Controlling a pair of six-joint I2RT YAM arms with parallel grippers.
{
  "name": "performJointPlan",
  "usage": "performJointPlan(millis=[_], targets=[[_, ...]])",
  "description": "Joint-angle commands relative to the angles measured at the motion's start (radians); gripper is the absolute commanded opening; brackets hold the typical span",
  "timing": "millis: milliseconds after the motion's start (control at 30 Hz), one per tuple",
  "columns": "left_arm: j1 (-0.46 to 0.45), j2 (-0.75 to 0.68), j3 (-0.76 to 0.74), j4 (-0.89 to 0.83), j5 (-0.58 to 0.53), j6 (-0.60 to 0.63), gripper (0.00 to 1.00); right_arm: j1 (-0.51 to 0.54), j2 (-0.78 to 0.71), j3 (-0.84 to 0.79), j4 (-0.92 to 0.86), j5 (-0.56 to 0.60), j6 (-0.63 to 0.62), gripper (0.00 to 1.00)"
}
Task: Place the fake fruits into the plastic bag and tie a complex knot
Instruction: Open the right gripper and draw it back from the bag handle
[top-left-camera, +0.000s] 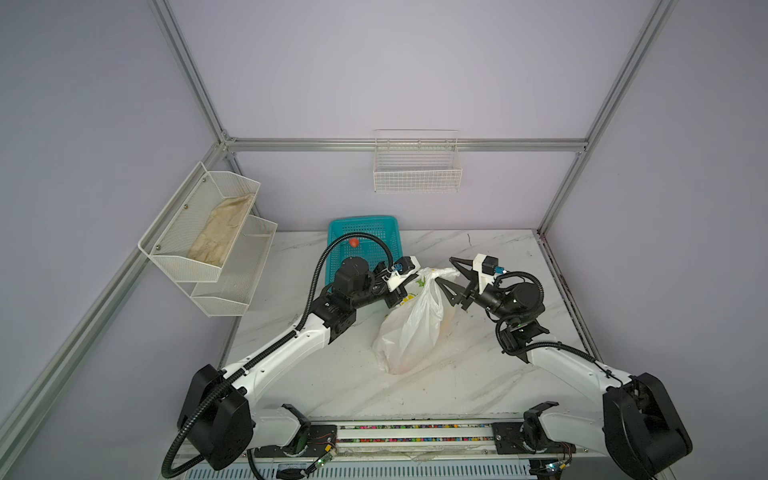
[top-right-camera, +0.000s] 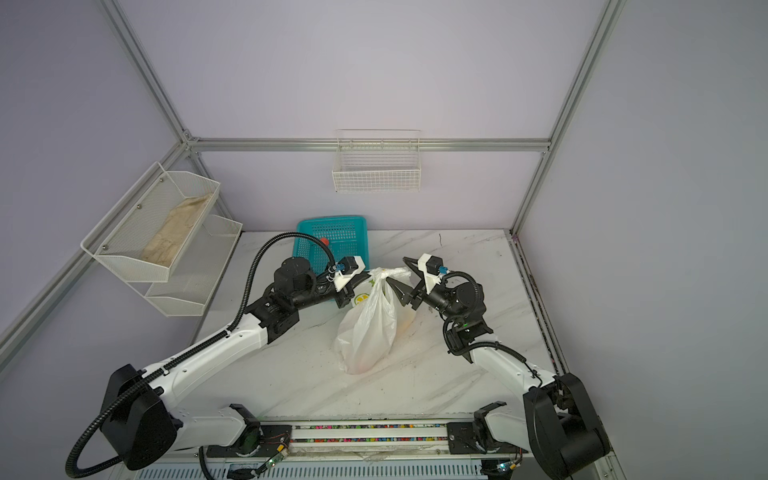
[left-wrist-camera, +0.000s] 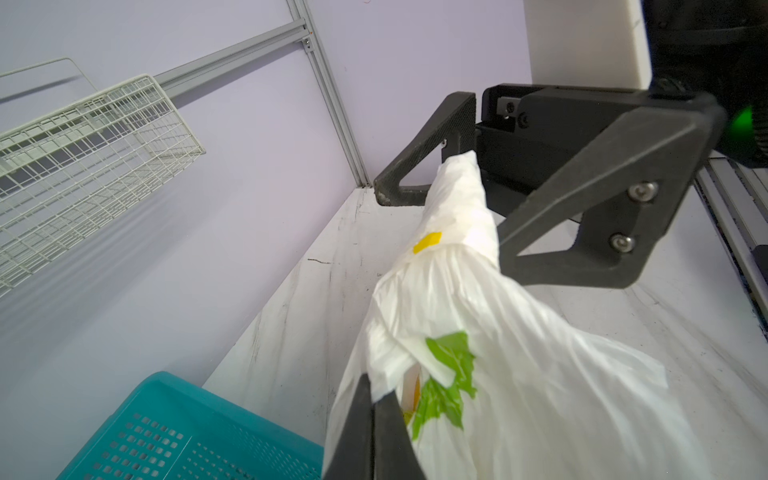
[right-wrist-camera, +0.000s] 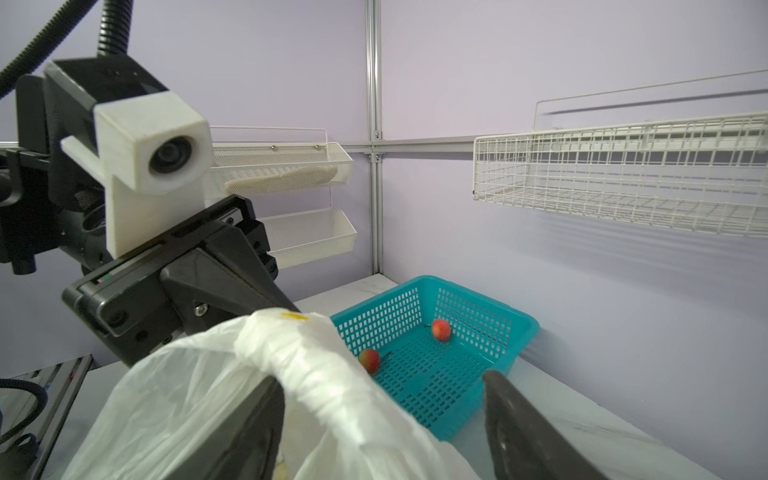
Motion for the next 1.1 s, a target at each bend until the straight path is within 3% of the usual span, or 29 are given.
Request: performJointPlan(millis=[0, 333, 633, 933, 1067], targets=[[0.000, -0.022, -0.039, 0.062, 0.021, -0.029, 0.00, -0.003, -0.062, -0.009, -0.124, 0.080, -0.030, 0.83], [0.000, -0.014, -0.041, 0.070, 0.022, -0.030, 0.00, -0.003, -0.276, -0.015, -0.406, 0.327, 0.007, 0.83], [0.000, -0.017, -0.041, 0.070, 0.027, -0.036, 0.00, -0.004, -0.334, -0.019, -0.536, 0.166, -0.011, 0.65], [0.000, -0.014, -0.035, 0.072, 0.033, -0.039, 0.00, -0.003, -0.257, -0.053, -0.353, -0.036, 0.058, 0.51], [-0.001, -0.014, -0.035, 0.073, 0.036, -0.039, 0.00, -0.003, -0.226, -0.053, -0.302, -0.013, 0.097, 0.44]])
